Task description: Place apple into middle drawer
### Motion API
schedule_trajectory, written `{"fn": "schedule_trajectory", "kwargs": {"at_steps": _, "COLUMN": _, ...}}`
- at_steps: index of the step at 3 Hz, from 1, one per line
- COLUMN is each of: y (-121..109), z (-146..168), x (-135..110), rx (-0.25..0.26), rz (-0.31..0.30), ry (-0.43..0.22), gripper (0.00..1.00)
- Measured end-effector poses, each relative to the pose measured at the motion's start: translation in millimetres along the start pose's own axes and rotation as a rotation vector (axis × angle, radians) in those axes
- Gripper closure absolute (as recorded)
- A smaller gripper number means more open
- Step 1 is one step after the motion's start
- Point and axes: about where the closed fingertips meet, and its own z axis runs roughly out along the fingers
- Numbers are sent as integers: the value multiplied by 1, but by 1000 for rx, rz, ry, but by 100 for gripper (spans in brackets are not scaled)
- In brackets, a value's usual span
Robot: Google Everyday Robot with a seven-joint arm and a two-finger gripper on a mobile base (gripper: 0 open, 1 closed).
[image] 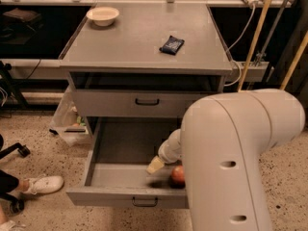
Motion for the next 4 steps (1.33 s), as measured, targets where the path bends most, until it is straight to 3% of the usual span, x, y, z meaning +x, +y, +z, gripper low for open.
{"fn": "schedule_trajectory", "kwargs": {"at_steps": 1, "y": -10, "z": -63, "x": 26, "rx": 50, "rz": 94, "ry": -22, "gripper": 0}}
{"fn": "schedule_trajectory", "kwargs": {"at_steps": 2, "y": -8, "z": -135, "x": 52, "rx": 47, "rz": 165, "ry": -70, "gripper": 0}}
{"fn": "schedule_trajectory", "kwargs": {"at_steps": 3, "y": 8, "z": -194, "x": 80, "rx": 46, "rz": 220, "ry": -104, "gripper": 0}}
{"fn": "schedule_trajectory", "kwargs": {"at_steps": 4, "y": 48, "z": -235, "x": 90, "rx": 55, "rz": 223, "ry": -185, "gripper": 0}}
